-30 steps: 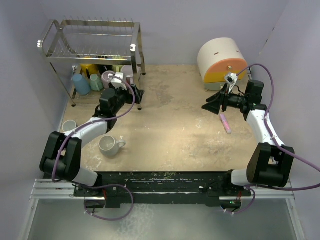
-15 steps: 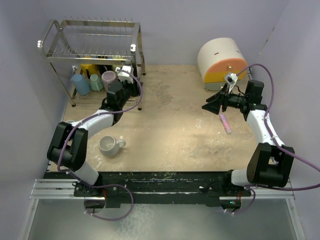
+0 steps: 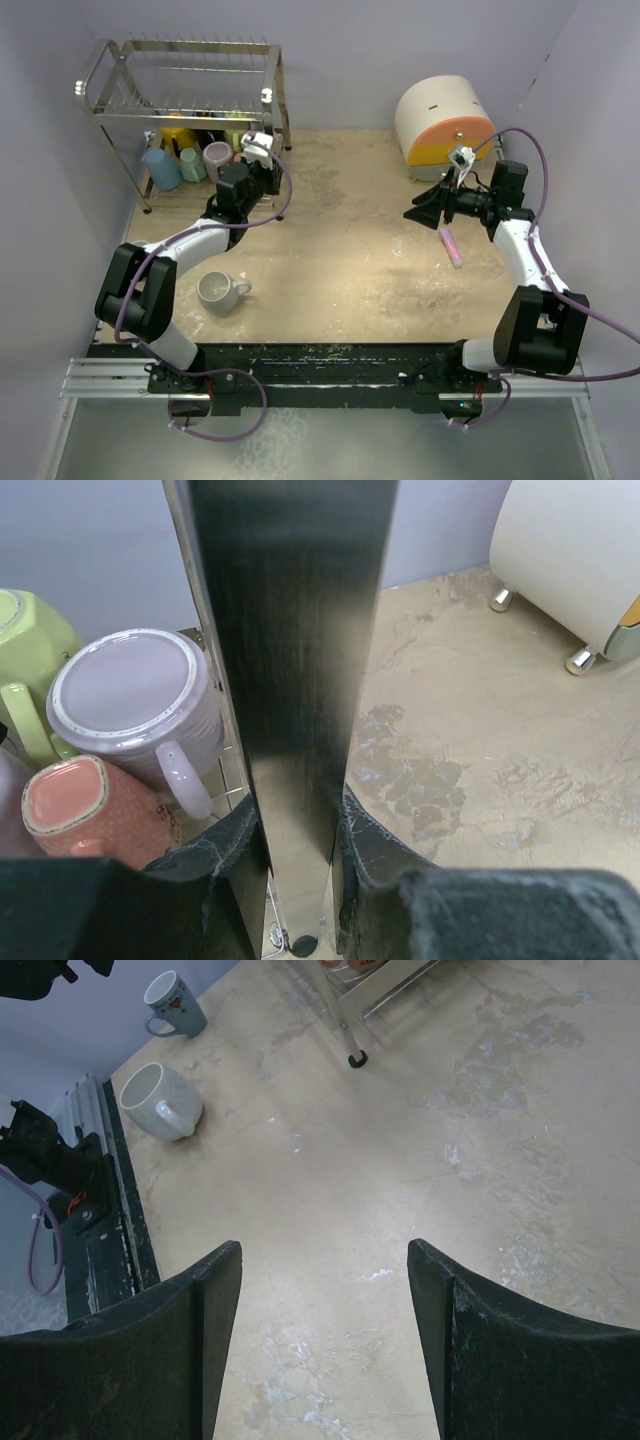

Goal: Load the cups into the dish rack
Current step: Move the dish rack to the center of the board.

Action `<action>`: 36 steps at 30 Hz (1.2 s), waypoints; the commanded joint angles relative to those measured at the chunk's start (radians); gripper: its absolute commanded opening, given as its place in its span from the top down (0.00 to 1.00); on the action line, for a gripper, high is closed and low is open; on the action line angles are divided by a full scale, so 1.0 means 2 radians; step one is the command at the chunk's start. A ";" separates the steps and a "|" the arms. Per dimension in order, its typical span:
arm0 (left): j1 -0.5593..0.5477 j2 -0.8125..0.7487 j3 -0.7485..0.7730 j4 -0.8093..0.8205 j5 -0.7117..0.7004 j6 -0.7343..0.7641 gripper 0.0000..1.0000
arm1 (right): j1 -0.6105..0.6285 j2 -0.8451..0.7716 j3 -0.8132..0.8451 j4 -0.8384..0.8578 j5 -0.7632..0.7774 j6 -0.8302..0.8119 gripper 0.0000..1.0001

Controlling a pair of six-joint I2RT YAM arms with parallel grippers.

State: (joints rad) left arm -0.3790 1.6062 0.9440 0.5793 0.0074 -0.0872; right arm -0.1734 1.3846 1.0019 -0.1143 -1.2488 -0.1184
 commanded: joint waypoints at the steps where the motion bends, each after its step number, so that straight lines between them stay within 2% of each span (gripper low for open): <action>1: -0.009 -0.027 0.039 0.012 0.069 -0.005 0.96 | -0.003 -0.012 0.024 0.002 -0.010 -0.010 0.30; 10: -0.035 -0.037 0.063 -0.005 0.091 -0.018 1.00 | -0.003 -0.013 0.025 0.002 -0.010 -0.011 0.30; 20: -0.085 -0.035 0.066 -0.005 0.075 -0.020 1.00 | -0.003 -0.013 0.025 0.000 -0.011 -0.011 0.30; 36: -0.209 -0.025 0.074 0.011 0.013 -0.032 1.00 | -0.003 -0.013 0.026 -0.002 -0.009 -0.013 0.30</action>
State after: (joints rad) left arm -0.6552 1.6043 1.0100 0.4412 -0.1001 -0.1005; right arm -0.1753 1.3846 1.0115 -0.1223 -1.2488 -0.1246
